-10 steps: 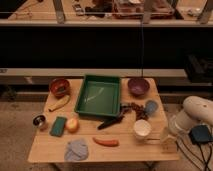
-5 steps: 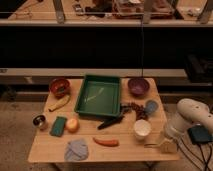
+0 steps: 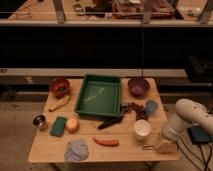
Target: Place fork in table surface
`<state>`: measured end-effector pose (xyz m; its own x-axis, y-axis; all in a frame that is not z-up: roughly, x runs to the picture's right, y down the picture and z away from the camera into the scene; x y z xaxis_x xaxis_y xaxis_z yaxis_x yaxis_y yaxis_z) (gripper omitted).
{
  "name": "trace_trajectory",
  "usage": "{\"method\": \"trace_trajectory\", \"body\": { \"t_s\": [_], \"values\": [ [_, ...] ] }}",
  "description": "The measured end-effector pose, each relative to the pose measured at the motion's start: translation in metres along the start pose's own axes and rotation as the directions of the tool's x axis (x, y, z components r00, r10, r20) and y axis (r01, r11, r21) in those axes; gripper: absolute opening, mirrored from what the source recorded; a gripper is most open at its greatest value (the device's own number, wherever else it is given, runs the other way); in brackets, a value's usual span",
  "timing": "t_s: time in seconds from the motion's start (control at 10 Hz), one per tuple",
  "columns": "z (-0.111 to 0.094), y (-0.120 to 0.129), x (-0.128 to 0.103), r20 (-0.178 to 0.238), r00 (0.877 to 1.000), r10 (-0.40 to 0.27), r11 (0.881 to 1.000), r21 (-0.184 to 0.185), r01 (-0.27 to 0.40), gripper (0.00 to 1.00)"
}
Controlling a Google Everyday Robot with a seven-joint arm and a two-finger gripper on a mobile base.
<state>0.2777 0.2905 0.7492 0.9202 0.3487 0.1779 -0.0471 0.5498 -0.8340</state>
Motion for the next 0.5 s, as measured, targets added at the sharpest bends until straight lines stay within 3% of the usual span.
{"method": "trace_trajectory", "body": {
  "t_s": [0.2, 0.5],
  "values": [
    [-0.0022, -0.0007, -0.0024, -0.032, 0.999, -0.005, 1.0, 0.024, 0.006, 0.77],
    [-0.0028, -0.0034, 0.0001, -0.051, 0.998, 0.026, 0.999, 0.038, -0.024, 0.8]
  ]
}}
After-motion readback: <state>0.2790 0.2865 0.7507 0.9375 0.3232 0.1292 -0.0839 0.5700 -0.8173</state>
